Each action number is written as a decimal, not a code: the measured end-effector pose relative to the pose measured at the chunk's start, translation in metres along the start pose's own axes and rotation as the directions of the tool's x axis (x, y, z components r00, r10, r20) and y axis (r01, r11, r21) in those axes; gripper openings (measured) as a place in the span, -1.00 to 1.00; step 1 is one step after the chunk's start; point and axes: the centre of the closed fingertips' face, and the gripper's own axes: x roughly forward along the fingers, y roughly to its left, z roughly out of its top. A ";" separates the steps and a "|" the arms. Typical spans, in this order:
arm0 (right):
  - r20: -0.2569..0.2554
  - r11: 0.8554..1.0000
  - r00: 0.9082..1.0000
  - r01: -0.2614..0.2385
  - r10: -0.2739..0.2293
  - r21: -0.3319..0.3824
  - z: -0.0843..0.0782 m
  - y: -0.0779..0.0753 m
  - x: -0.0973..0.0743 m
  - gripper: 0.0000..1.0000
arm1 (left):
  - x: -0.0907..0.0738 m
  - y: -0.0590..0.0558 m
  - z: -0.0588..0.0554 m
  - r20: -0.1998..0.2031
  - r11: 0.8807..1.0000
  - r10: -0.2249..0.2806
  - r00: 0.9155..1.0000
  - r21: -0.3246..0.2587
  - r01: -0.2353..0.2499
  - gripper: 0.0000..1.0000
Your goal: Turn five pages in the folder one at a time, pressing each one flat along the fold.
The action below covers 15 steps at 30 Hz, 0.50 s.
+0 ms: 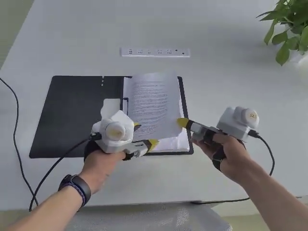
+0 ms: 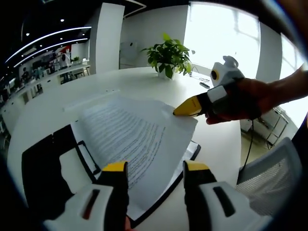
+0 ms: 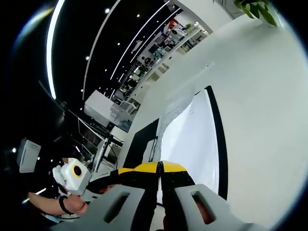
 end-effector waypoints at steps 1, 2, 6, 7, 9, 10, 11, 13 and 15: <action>-0.001 1.000 1.000 -0.008 0.008 -0.013 0.001 0.004 0.002 -1.00 | -0.003 0.003 0.000 0.002 1.000 0.004 1.000 0.000 -0.004 -0.10; -0.004 1.000 1.000 -0.015 0.015 -0.026 0.001 0.007 0.004 -1.00 | -0.007 0.007 -0.001 0.004 1.000 0.011 1.000 -0.002 -0.011 -0.08; 0.005 0.998 0.999 -0.051 0.051 -0.047 0.008 0.027 0.011 -1.00 | -0.020 0.022 -0.005 0.005 0.999 0.037 0.999 -0.007 -0.037 -0.04; 0.002 0.997 0.998 -0.063 0.063 -0.052 0.009 0.032 0.014 -1.00 | -0.025 0.026 -0.005 0.008 0.999 0.047 0.999 -0.013 -0.047 -0.03; -0.009 0.994 0.997 -0.083 0.082 -0.075 0.009 0.043 0.019 -1.00 | -0.036 0.034 -0.006 0.025 0.998 0.063 0.998 -0.032 -0.062 -0.02; -0.012 0.993 0.996 -0.088 0.087 -0.084 0.009 0.046 0.021 -1.00 | -0.040 0.037 -0.007 0.028 0.997 0.072 0.997 -0.034 -0.071 -0.01; -0.015 0.991 0.995 -0.096 0.095 -0.090 0.010 0.052 0.023 -1.00 | -0.045 0.041 -0.009 0.027 0.996 0.078 0.997 -0.035 -0.077 -0.01; -0.013 0.989 0.994 -0.113 0.113 -0.098 0.012 0.059 0.027 -1.00 | -0.052 0.046 -0.012 0.027 0.996 0.088 0.996 -0.038 -0.087 0.01; -0.015 0.986 0.992 -0.130 0.129 -0.105 0.013 0.068 0.034 -1.00 | -0.061 0.053 -0.016 0.029 0.994 0.103 0.994 -0.047 -0.102 0.03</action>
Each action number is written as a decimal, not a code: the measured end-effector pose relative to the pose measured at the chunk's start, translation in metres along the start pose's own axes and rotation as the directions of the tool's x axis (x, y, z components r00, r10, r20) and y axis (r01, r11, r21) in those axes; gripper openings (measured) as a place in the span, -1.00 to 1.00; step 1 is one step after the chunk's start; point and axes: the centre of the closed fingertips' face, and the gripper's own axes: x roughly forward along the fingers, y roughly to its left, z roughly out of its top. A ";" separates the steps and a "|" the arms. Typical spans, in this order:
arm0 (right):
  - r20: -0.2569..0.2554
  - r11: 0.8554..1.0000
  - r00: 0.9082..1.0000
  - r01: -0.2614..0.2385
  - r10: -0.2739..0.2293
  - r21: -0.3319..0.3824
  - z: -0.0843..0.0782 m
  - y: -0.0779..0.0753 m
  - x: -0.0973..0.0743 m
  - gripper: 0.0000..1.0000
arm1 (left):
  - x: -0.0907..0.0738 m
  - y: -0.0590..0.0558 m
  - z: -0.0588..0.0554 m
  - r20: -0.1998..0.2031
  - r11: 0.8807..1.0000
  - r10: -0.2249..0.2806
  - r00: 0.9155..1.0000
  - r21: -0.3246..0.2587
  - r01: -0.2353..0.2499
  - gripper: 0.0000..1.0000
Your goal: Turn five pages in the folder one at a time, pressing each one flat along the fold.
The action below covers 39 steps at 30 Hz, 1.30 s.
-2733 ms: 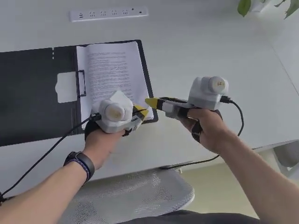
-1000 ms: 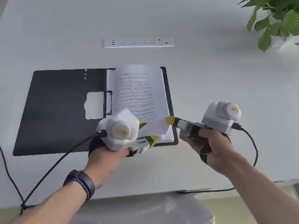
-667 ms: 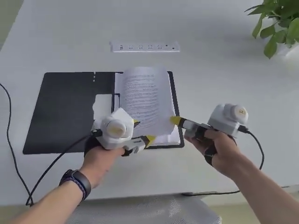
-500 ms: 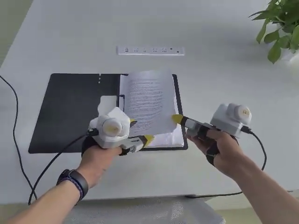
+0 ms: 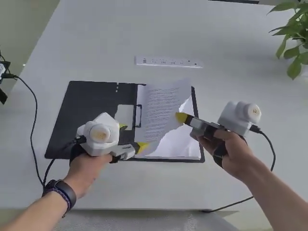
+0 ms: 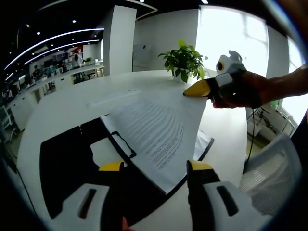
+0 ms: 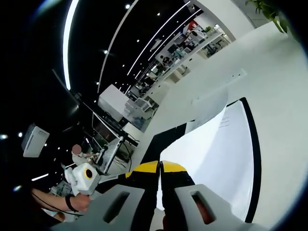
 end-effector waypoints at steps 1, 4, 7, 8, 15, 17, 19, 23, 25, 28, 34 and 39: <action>-0.004 1.000 1.000 -0.007 0.007 -0.005 0.000 0.003 0.003 -1.00 | -0.005 0.005 -0.002 0.001 1.000 0.009 1.000 -0.007 -0.009 0.03; -0.018 0.999 1.000 -0.025 0.025 -0.025 -0.001 0.014 0.014 -1.00 | -0.015 0.016 -0.007 0.002 0.999 0.030 1.000 -0.017 -0.030 0.06; -0.031 0.998 0.998 -0.049 0.048 -0.038 -0.002 0.024 0.027 -1.00 | -0.026 0.026 -0.013 0.004 0.998 0.053 0.999 -0.029 -0.052 0.06; -0.033 0.998 0.998 -0.053 0.051 -0.039 -0.003 0.026 0.028 -1.00 | -0.029 0.030 -0.014 0.005 0.998 0.059 0.998 -0.033 -0.059 0.07; -0.087 0.990 0.989 -0.124 0.117 -0.072 -0.012 0.057 0.062 -1.00 | -0.049 0.048 -0.022 0.011 0.994 0.095 0.995 -0.053 -0.094 0.12; -0.113 0.986 0.984 -0.146 0.136 -0.086 -0.017 0.067 0.072 -1.00 | -0.055 0.055 -0.025 0.012 0.993 0.107 0.994 -0.056 -0.106 0.13; -0.138 0.982 0.979 -0.161 0.147 -0.095 -0.024 0.075 0.083 -1.00 | -0.061 0.059 -0.027 0.014 0.991 0.117 0.993 -0.062 -0.116 0.14; -0.182 0.976 0.968 -0.192 0.171 -0.099 -0.040 0.090 0.103 -1.00 | -0.072 0.070 -0.031 0.022 0.988 0.136 0.990 -0.072 -0.134 0.17; -0.209 0.974 0.961 -0.204 0.179 -0.101 -0.049 0.096 0.113 -1.00 | -0.077 0.074 -0.034 0.022 0.986 0.148 0.989 -0.075 -0.146 0.17; -0.243 0.970 0.951 -0.221 0.192 -0.098 -0.062 0.103 0.125 -1.00 | -0.085 0.081 -0.038 0.026 0.983 0.165 0.986 -0.088 -0.162 0.18; -0.304 0.964 0.930 -0.246 0.206 -0.099 -0.085 0.115 0.147 -1.00 | -0.103 0.093 -0.047 0.033 0.974 0.195 0.980 -0.120 -0.190 0.19; -0.352 0.969 0.918 -0.228 0.183 -0.092 -0.106 0.110 0.166 -1.00 | -0.113 0.100 -0.060 0.022 0.967 0.214 0.977 -0.143 -0.209 0.19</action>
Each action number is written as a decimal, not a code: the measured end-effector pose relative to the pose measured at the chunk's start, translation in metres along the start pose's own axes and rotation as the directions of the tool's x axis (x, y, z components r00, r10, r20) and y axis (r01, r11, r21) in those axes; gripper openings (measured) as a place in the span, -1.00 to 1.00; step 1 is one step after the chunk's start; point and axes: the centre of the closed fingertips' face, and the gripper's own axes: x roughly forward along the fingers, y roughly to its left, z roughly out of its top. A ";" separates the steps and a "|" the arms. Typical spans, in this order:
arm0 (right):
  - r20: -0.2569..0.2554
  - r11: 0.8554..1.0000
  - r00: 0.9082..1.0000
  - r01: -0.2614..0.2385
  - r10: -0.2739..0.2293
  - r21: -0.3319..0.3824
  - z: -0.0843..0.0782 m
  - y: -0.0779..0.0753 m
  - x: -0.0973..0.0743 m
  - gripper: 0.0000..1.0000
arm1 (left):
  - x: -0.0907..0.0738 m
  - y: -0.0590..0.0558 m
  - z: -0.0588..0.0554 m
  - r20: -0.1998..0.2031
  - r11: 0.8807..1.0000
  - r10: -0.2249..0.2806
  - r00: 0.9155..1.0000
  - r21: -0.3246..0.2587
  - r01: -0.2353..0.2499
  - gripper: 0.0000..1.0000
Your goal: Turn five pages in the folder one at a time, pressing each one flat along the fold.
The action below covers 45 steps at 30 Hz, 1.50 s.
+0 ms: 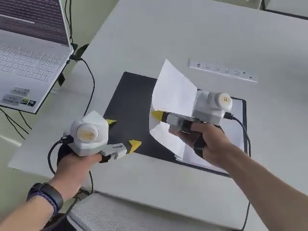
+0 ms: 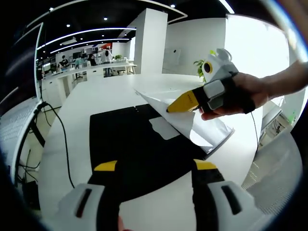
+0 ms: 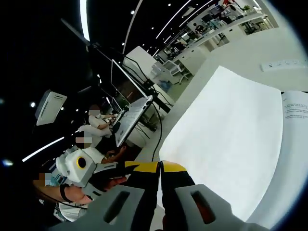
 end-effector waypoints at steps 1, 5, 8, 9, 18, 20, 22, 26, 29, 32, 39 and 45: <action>-0.009 1.000 1.000 0.004 -0.004 0.008 -0.004 -0.003 0.005 -1.00 | -0.002 0.002 -0.003 -0.003 1.000 0.004 1.000 -0.003 -0.004 0.19; -0.040 0.999 0.999 0.020 -0.018 0.030 -0.014 -0.012 0.020 -1.00 | -0.006 0.007 -0.011 -0.009 1.000 0.014 1.000 -0.021 -0.014 0.19; -0.070 0.998 0.997 0.027 -0.023 0.061 -0.025 -0.021 0.030 -1.00 | -0.007 0.009 -0.014 -0.009 0.999 0.019 1.000 -0.031 -0.019 0.19; -0.083 0.997 0.996 0.031 -0.025 0.072 -0.029 -0.024 0.032 -1.00 | -0.007 0.010 -0.014 -0.009 0.999 0.019 1.000 -0.035 -0.019 0.19; -0.140 0.991 0.987 0.088 -0.074 0.099 -0.050 -0.049 0.048 -1.00 | -0.003 0.010 -0.013 -0.006 0.999 0.022 1.000 -0.047 -0.022 0.17; -0.155 0.990 0.985 0.092 -0.075 0.107 -0.054 -0.052 0.051 -1.00 | -0.001 0.010 -0.012 -0.003 0.998 0.022 1.000 -0.056 -0.022 0.17; -0.158 0.990 0.984 0.095 -0.077 0.107 -0.056 -0.053 0.052 -1.00 | -0.002 0.005 -0.011 -0.008 0.999 0.020 1.000 -0.050 -0.020 0.17; -0.171 0.986 0.981 0.113 -0.090 0.125 -0.062 -0.061 0.053 -1.00 | -0.001 0.003 -0.010 -0.013 0.999 0.011 1.000 -0.049 -0.012 0.14; -0.175 0.985 0.980 0.121 -0.098 0.123 -0.066 -0.064 0.054 -0.99 | 0.000 -0.001 -0.011 -0.023 0.999 0.004 1.000 -0.041 -0.005 0.13; -0.177 0.981 0.978 0.134 -0.108 0.142 -0.072 -0.065 0.053 -0.95 | -0.003 -0.004 -0.009 -0.023 0.999 0.002 1.000 -0.043 -0.003 0.13; -0.169 0.979 0.981 0.126 -0.098 0.161 -0.071 -0.059 0.052 -0.90 | -0.001 0.002 -0.011 -0.029 0.999 0.003 1.000 -0.036 -0.004 0.12; -0.161 0.980 0.984 0.105 -0.078 0.167 -0.070 -0.054 0.050 -0.75 | 0.003 0.002 -0.009 -0.034 1.000 -0.003 0.999 -0.023 0.002 0.11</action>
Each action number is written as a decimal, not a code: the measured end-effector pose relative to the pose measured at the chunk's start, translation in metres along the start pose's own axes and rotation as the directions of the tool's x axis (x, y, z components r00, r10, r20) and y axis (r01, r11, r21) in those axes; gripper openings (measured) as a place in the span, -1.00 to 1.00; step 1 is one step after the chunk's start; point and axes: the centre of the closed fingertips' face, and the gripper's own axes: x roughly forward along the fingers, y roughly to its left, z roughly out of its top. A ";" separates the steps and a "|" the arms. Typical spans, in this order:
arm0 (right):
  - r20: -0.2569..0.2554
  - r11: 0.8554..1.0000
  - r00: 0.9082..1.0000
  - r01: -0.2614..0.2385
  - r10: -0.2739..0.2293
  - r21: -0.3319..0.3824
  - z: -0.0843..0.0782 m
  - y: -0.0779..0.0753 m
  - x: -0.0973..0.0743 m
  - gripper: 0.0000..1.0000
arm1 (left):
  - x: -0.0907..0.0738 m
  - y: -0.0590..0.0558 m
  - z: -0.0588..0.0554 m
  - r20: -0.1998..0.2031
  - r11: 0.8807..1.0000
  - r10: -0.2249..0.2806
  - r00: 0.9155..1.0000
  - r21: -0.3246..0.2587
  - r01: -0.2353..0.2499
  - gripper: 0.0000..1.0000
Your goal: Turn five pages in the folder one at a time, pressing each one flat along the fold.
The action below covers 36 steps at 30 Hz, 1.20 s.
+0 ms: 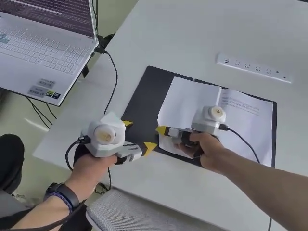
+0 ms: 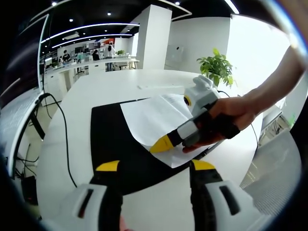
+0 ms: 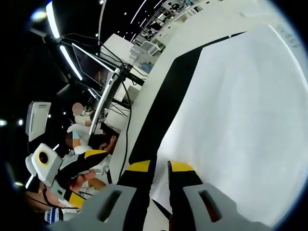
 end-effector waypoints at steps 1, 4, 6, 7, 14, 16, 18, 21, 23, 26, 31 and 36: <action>0.002 1.000 1.000 -0.001 0.002 -0.001 0.000 0.001 -0.001 -0.72 | 0.001 0.000 0.001 0.000 1.000 -0.001 1.000 0.002 0.001 0.11; 0.011 1.000 1.000 -0.023 0.023 -0.012 -0.001 0.009 -0.008 -0.62 | 0.004 -0.001 0.004 0.006 1.000 -0.014 1.000 -0.013 0.014 -0.02; 0.034 0.999 0.998 -0.050 0.050 -0.010 0.003 0.014 -0.013 -0.53 | 0.007 -0.001 0.006 0.002 1.000 -0.015 1.000 -0.001 0.015 -0.01; 0.044 0.998 0.997 -0.056 0.057 -0.013 0.006 0.014 -0.015 -0.47 | 0.008 -0.001 0.006 0.000 1.000 -0.018 1.000 0.003 0.018 -0.01; 0.119 0.996 0.990 -0.069 0.074 -0.048 0.027 0.010 -0.042 -0.45 | 0.017 -0.003 0.015 0.005 0.999 -0.042 0.999 0.021 0.042 -0.18; 0.145 0.996 0.987 -0.064 0.073 -0.069 0.034 0.010 -0.054 -0.45 | 0.020 -0.003 0.018 0.004 0.998 -0.047 0.999 0.028 0.047 -0.21; 0.158 0.995 0.985 -0.054 0.068 -0.089 0.038 0.006 -0.064 -0.44 | 0.024 -0.005 0.021 0.006 0.998 -0.056 0.998 0.036 0.056 -0.27; 0.176 0.993 0.983 -0.031 0.052 -0.117 0.045 0.003 -0.080 -0.44 | 0.030 -0.007 0.024 0.003 0.996 -0.076 0.997 0.050 0.076 -0.42; 0.192 0.991 0.980 -0.015 0.041 -0.133 0.051 0.000 -0.091 -0.44 | 0.034 -0.009 0.023 -0.008 0.994 -0.082 0.997 0.069 0.082 -0.47; 0.224 0.990 0.974 0.011 0.020 -0.139 0.056 0.000 -0.109 -0.44 | 0.042 -0.012 0.020 -0.025 0.992 -0.097 0.995 0.082 0.099 -0.56; 0.251 0.989 0.968 0.041 -0.004 -0.141 0.058 0.001 -0.128 -0.45 | 0.052 -0.016 0.009 -0.071 0.988 -0.104 0.992 0.111 0.111 -0.70; 0.275 0.987 0.961 0.080 -0.039 -0.141 0.056 -0.004 -0.142 -0.44 | 0.059 -0.016 -0.010 -0.130 0.987 -0.094 0.987 0.115 0.109 -0.83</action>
